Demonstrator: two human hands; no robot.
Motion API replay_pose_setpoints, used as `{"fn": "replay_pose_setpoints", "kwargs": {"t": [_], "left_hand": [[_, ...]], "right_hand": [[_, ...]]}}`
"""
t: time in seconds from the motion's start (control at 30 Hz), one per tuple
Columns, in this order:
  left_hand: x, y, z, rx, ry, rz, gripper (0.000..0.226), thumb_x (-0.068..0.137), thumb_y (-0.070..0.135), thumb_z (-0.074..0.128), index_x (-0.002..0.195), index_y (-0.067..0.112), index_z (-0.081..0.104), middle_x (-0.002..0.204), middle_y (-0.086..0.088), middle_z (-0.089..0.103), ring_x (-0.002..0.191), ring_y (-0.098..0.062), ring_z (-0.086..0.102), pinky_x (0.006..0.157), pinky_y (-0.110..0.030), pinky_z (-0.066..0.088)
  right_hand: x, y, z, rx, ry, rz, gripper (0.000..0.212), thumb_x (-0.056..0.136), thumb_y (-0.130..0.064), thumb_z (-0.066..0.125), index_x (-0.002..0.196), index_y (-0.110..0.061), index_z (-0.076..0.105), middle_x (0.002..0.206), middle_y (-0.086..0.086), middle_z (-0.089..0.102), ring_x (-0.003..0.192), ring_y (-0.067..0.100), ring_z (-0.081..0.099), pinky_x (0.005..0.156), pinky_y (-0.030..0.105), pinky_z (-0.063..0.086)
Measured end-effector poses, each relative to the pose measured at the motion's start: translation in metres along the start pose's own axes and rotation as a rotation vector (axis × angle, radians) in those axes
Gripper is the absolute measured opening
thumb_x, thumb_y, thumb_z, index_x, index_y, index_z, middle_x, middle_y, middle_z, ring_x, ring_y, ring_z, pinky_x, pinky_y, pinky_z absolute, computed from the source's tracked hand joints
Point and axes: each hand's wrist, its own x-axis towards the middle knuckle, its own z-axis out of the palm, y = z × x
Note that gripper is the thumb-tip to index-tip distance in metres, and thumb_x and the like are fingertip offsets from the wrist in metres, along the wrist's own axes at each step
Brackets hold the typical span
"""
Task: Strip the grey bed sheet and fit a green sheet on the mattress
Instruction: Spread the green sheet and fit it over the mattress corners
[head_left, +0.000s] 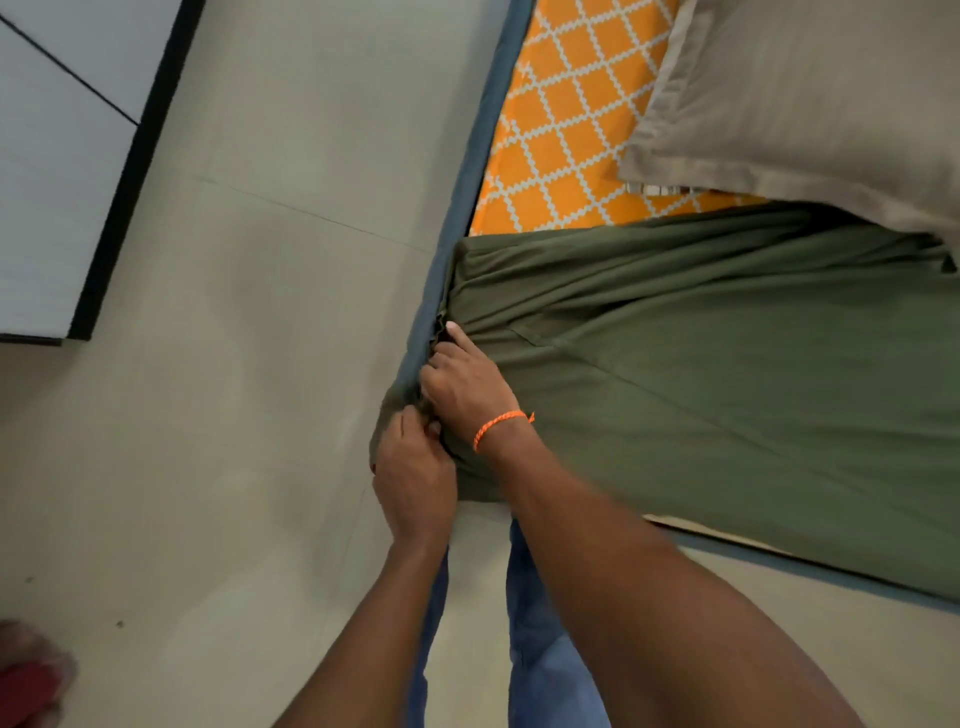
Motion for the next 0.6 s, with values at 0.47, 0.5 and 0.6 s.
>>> {"fn": "replay_pose_setpoints", "kwargs": {"t": [0.47, 0.5, 0.6], "left_hand": [[0.002, 0.007, 0.058, -1.023, -0.051, -0.599, 0.042, 0.109, 0.043, 0.046, 0.135, 0.013, 0.061, 0.133, -0.002, 0.066, 0.124, -0.024, 0.063, 0.113, -0.047, 0.049], [0.007, 0.008, 0.064, -1.052, -0.034, -0.643, 0.041, 0.108, 0.045, 0.05, 0.134, 0.015, 0.061, 0.131, -0.001, 0.067, 0.122, -0.022, 0.064, 0.112, -0.045, 0.05], [0.018, 0.015, 0.077, -1.147, 0.013, -0.76, 0.057, 0.093, 0.061, 0.06, 0.135, 0.022, 0.066, 0.13, 0.003, 0.07, 0.118, -0.02, 0.067, 0.11, -0.041, 0.052]], "right_hand": [[-0.204, -0.044, 0.041, 0.484, 0.353, 0.878, 0.015, 0.099, -0.021, 0.056, 0.088, -0.016, 0.065, 0.084, 0.001, 0.063, 0.076, 0.021, 0.057, 0.066, 0.039, 0.05], [-0.212, -0.045, 0.048, 0.525, 0.309, 0.985, 0.017, 0.099, -0.025, 0.056, 0.087, -0.018, 0.067, 0.082, 0.001, 0.066, 0.075, 0.021, 0.06, 0.065, 0.037, 0.05], [-0.221, -0.042, 0.061, 1.016, 0.326, 1.425, 0.017, 0.099, -0.022, 0.059, 0.094, -0.021, 0.074, 0.088, 0.003, 0.075, 0.081, 0.022, 0.07, 0.074, 0.037, 0.056]]}}
